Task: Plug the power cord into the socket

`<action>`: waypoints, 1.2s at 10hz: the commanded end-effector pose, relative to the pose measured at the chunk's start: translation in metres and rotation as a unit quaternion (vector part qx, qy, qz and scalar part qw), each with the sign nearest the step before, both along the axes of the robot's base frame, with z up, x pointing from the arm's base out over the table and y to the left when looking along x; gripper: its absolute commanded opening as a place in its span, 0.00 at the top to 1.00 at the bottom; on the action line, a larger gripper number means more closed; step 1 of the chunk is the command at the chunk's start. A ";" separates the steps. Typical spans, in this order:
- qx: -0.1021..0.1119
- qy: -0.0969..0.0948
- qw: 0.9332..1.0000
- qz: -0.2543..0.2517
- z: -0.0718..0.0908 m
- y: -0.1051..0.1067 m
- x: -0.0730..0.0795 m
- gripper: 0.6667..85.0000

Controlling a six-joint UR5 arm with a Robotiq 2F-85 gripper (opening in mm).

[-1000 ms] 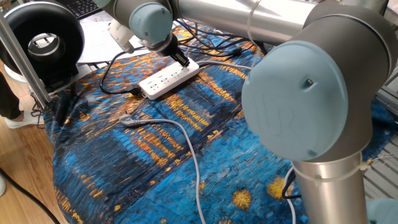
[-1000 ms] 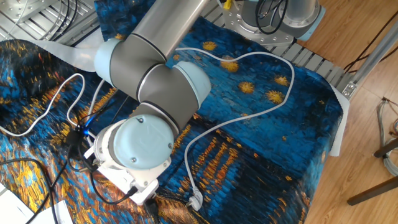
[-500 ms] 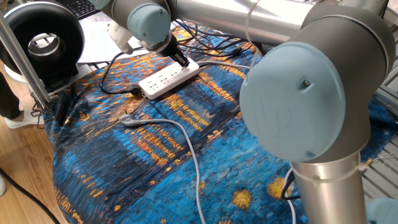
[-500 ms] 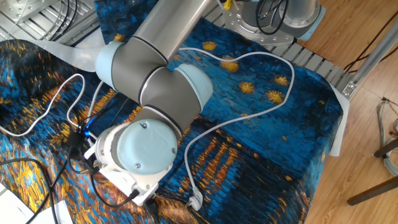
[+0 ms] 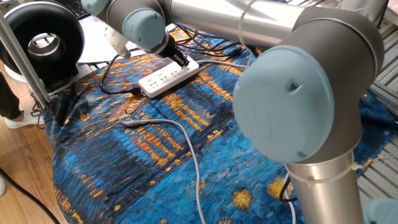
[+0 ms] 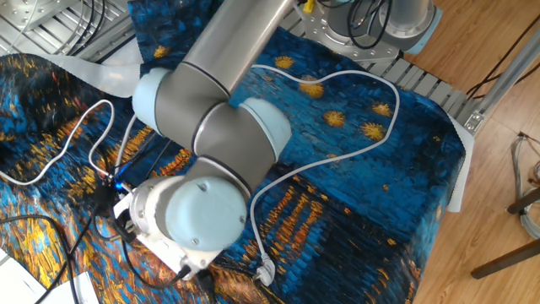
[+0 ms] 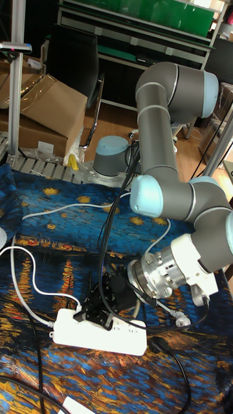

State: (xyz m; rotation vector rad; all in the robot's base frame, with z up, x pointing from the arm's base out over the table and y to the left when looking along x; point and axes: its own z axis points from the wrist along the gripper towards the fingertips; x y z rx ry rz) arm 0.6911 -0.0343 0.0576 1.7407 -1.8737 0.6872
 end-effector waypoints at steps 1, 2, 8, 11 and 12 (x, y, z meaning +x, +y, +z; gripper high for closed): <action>-0.075 0.016 0.997 -0.006 0.029 0.005 -0.004 0.99; -0.057 0.015 0.998 -0.007 0.017 0.003 -0.002 0.99; -0.041 0.035 0.999 0.004 0.022 -0.011 0.001 0.99; -0.044 0.035 0.998 0.003 0.018 -0.010 0.000 0.99; -0.044 0.034 0.998 0.001 0.017 -0.009 -0.001 0.99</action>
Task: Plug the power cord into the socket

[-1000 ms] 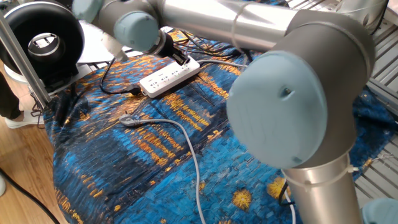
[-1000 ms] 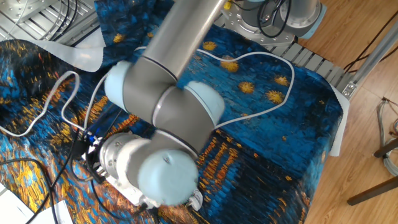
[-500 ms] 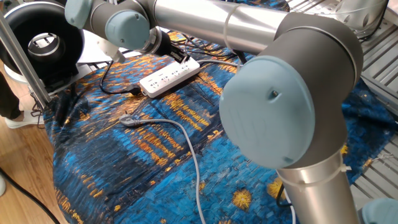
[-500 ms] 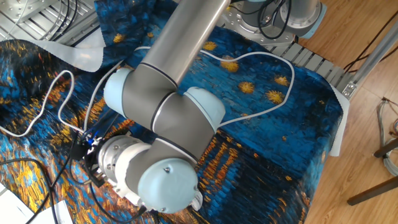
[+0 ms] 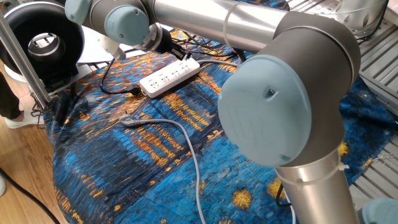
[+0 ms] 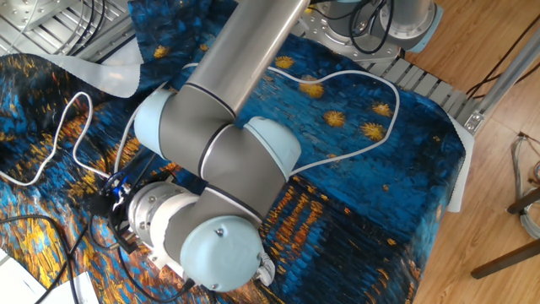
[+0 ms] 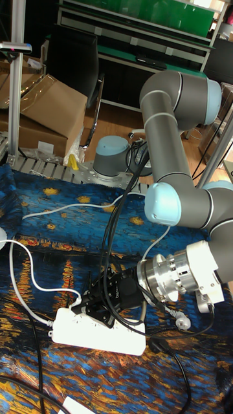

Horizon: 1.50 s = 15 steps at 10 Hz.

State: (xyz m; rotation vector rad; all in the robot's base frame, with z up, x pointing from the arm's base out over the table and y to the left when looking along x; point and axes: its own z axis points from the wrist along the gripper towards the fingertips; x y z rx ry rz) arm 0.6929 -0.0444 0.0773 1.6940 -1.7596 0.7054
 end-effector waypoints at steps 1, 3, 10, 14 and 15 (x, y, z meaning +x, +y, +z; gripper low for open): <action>0.009 0.001 1.000 -0.007 -0.005 0.004 -0.003 0.99; 0.020 -0.002 1.000 -0.011 -0.012 0.010 -0.004 0.99; 0.014 -0.009 1.000 -0.013 -0.015 0.012 0.000 0.99; 0.016 -0.011 1.000 -0.014 -0.018 0.012 0.001 0.99; 0.016 -0.011 1.000 -0.013 -0.019 0.012 0.002 0.99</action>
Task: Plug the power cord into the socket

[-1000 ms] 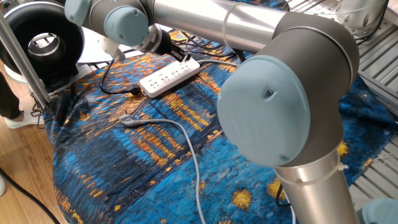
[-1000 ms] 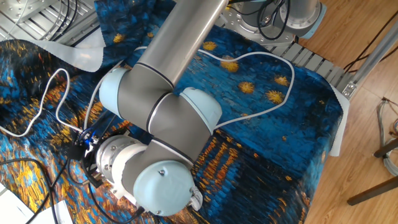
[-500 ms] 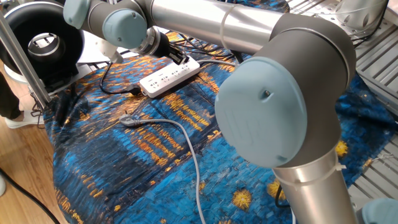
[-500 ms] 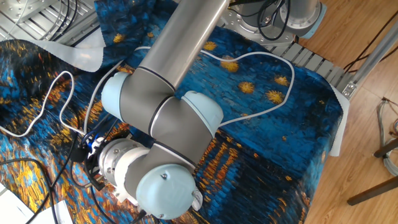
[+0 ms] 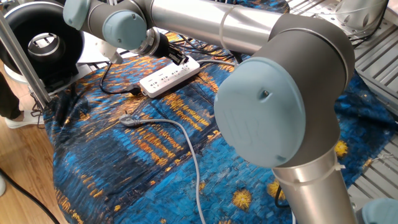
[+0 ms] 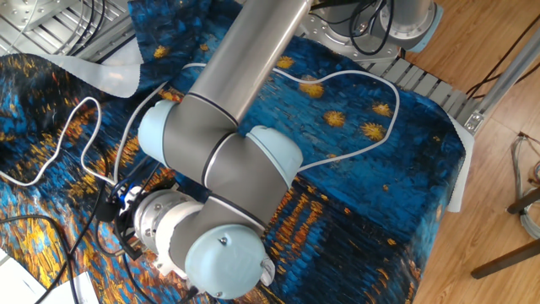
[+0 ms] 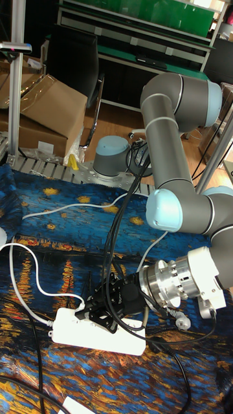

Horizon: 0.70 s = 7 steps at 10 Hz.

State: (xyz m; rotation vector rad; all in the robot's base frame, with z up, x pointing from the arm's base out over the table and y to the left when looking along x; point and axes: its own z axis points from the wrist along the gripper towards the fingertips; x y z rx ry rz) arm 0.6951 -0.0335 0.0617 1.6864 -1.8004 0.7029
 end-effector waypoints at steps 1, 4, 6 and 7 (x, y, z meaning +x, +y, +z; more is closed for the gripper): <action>0.008 0.000 1.000 -0.004 -0.004 0.001 -0.001 0.99; 0.009 0.000 1.000 -0.002 -0.006 0.004 -0.002 0.99; 0.013 0.001 1.000 0.002 -0.009 0.002 -0.002 0.99; 0.012 0.001 1.000 0.004 -0.009 0.001 -0.002 0.99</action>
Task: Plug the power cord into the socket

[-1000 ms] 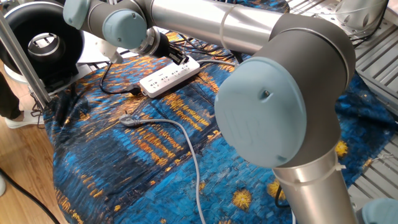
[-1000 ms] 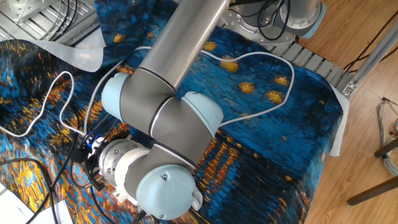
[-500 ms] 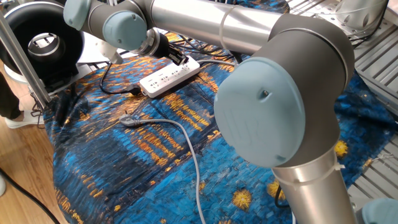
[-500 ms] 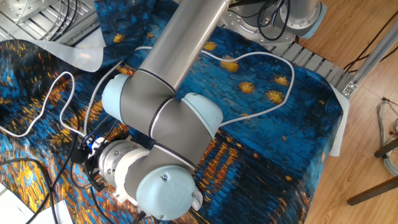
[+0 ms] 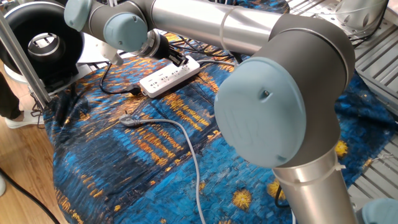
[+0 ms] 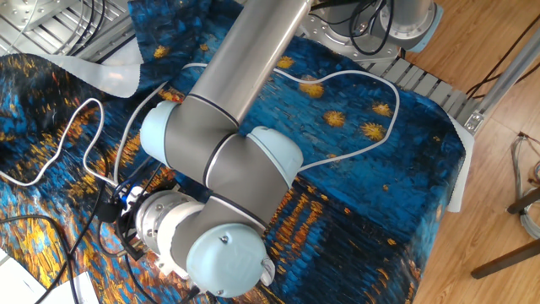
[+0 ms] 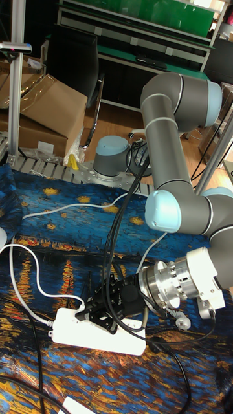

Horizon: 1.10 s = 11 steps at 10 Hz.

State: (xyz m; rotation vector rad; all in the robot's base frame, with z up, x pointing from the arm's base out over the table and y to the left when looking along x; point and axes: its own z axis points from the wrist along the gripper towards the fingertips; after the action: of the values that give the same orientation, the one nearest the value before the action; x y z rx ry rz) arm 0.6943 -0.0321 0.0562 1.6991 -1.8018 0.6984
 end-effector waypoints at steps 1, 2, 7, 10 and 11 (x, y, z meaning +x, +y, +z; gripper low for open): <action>0.007 0.001 1.000 0.003 -0.004 0.000 0.000 0.99; 0.010 0.002 1.000 0.003 -0.005 0.000 -0.001 0.99; 0.015 0.006 1.000 0.003 -0.008 0.003 -0.003 0.99; 0.015 0.008 1.000 0.003 -0.004 0.007 -0.004 0.99; 0.016 0.008 1.000 0.003 -0.006 0.007 -0.003 0.99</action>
State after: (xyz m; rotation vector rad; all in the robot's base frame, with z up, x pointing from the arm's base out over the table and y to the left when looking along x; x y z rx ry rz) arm 0.6926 -0.0276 0.0522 1.7253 -1.7964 0.6773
